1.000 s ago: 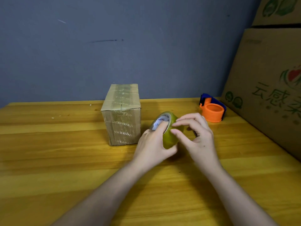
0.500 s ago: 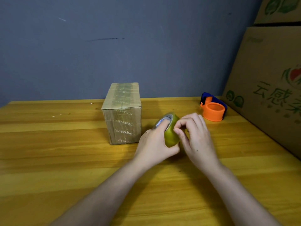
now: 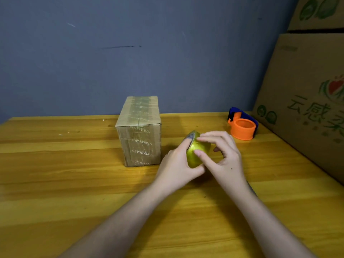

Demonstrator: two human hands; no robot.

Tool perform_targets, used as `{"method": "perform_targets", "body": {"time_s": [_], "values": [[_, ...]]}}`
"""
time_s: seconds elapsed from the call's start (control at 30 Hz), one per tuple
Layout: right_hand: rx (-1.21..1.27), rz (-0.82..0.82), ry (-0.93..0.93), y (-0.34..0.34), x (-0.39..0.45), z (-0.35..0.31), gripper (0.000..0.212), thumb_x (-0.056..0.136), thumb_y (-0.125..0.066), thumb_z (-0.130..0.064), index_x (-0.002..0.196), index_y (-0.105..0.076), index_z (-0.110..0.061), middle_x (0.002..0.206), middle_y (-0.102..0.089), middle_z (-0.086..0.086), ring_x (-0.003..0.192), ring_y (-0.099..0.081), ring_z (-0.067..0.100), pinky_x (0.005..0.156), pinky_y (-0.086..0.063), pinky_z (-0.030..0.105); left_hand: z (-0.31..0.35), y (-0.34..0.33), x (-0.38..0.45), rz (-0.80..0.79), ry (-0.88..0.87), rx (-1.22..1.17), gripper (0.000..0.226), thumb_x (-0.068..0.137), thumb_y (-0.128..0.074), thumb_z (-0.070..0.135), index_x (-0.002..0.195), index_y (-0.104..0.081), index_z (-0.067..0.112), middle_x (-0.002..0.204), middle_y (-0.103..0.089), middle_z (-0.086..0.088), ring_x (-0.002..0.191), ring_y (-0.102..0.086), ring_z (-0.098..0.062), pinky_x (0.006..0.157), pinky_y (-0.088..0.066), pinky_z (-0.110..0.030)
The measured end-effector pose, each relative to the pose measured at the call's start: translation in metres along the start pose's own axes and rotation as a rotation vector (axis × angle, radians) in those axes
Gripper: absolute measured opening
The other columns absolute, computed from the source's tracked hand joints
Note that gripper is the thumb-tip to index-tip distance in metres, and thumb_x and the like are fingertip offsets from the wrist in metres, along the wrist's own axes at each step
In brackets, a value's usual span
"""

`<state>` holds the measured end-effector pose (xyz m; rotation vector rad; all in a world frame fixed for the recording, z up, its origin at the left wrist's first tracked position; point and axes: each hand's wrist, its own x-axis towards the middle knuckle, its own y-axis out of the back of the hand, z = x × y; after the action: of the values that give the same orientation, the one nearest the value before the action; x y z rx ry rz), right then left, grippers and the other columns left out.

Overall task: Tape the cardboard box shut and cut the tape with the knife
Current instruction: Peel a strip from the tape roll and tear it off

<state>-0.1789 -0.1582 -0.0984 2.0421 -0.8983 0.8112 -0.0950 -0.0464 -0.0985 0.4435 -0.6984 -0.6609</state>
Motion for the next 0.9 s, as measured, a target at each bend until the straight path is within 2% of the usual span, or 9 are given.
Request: {"method": "perform_targets", "body": {"time_s": [0.13, 0.23, 0.3, 0.37, 0.5, 0.57, 0.7, 0.83, 0.9], "values": [[0.108, 0.061, -0.09, -0.003, 0.0, -0.002, 0.009, 0.079, -0.068, -0.021, 0.087, -0.07, -0.019, 0.098, -0.064, -0.003, 0.098, -0.058, 0.015, 0.075, -0.046, 0.031, 0.001, 0.001, -0.001, -0.001, -0.02, 0.107, 0.054, 0.067, -0.059, 0.047, 0.116, -0.048, 0.026, 0.092, -0.069, -0.001, 0.083, -0.064, -0.028, 0.07, -0.052, -0.04], [0.077, 0.083, -0.101, -0.003, 0.001, -0.001, 0.005, 0.082, -0.065, -0.019, 0.083, -0.069, -0.015, 0.09, -0.061, -0.002, 0.093, -0.058, 0.018, 0.073, -0.047, 0.035, 0.002, -0.001, -0.001, -0.016, -0.009, 0.138, 0.054, 0.069, -0.063, 0.046, 0.117, -0.049, 0.027, 0.095, -0.07, -0.001, 0.087, -0.064, -0.029, 0.071, -0.052, -0.039], [-0.003, 0.086, -0.082, -0.003, 0.0, -0.001, 0.009, 0.084, -0.06, -0.023, 0.084, -0.066, -0.016, 0.089, -0.058, -0.004, 0.09, -0.056, 0.016, 0.075, -0.046, 0.034, 0.001, -0.001, -0.001, -0.048, 0.019, 0.031, 0.052, 0.065, -0.06, 0.053, 0.112, -0.051, 0.031, 0.094, -0.069, 0.003, 0.086, -0.064, -0.023, 0.074, -0.052, -0.039], [-0.071, 0.107, -0.089, -0.001, 0.001, 0.002, 0.011, 0.086, -0.057, -0.024, 0.085, -0.063, -0.016, 0.087, -0.055, -0.007, 0.087, -0.054, 0.014, 0.075, -0.046, 0.033, -0.004, -0.002, -0.002, -0.105, 0.022, -0.115, 0.042, 0.067, -0.06, 0.054, 0.103, -0.052, 0.033, 0.085, -0.068, 0.005, 0.08, -0.065, -0.017, 0.075, -0.053, -0.042], [-0.193, 0.119, -0.115, 0.005, 0.001, 0.012, 0.013, 0.089, -0.053, -0.028, 0.087, -0.06, -0.017, 0.085, -0.053, -0.008, 0.082, -0.052, 0.011, 0.073, -0.046, 0.032, -0.008, -0.004, -0.005, -0.227, 0.012, -0.267, 0.034, 0.079, -0.055, 0.047, 0.11, -0.052, 0.03, 0.079, -0.072, -0.003, 0.071, -0.07, -0.017, 0.075, -0.056, -0.046], [-0.233, 0.135, -0.118, 0.005, 0.001, 0.012, 0.018, 0.09, -0.049, -0.032, 0.088, -0.059, -0.017, 0.085, -0.052, -0.009, 0.081, -0.051, 0.008, 0.071, -0.043, 0.027, -0.006, -0.003, -0.004, -0.243, 0.008, -0.281, 0.028, 0.083, -0.052, 0.045, 0.109, -0.052, 0.033, 0.076, -0.071, -0.004, 0.066, -0.069, -0.017, 0.072, -0.057, -0.042], [-0.32, 0.13, -0.052, 0.006, 0.001, 0.01, 0.02, 0.091, -0.048, -0.028, 0.089, -0.059, -0.012, 0.086, -0.054, -0.005, 0.08, -0.045, 0.002, 0.071, -0.035, 0.016, 0.002, 0.0, -0.002, -0.25, 0.065, -0.445, 0.005, 0.088, -0.051, 0.032, 0.087, -0.051, 0.027, 0.059, -0.062, 0.001, 0.054, -0.059, -0.018, 0.056, -0.045, -0.025], [-0.339, 0.09, 0.035, 0.012, 0.003, 0.005, 0.019, 0.092, -0.049, -0.024, 0.088, -0.059, -0.009, 0.085, -0.057, 0.002, 0.08, -0.049, 0.01, 0.074, -0.036, 0.017, 0.006, 0.004, 0.0, -0.245, 0.096, -0.572, 0.015, 0.088, -0.049, 0.027, 0.086, -0.049, 0.012, 0.059, -0.057, -0.01, 0.048, -0.052, -0.02, 0.052, -0.041, -0.023], [-0.346, 0.082, 0.06, 0.017, 0.004, 0.0, 0.018, 0.091, -0.05, -0.023, 0.088, -0.059, -0.008, 0.085, -0.058, 0.003, 0.081, -0.049, 0.01, 0.074, -0.035, 0.016, 0.007, 0.007, 0.001, -0.252, 0.066, -0.536, 0.013, 0.088, -0.049, 0.03, 0.087, -0.051, 0.017, 0.057, -0.059, -0.006, 0.049, -0.054, -0.02, 0.053, -0.043, -0.024]]}}
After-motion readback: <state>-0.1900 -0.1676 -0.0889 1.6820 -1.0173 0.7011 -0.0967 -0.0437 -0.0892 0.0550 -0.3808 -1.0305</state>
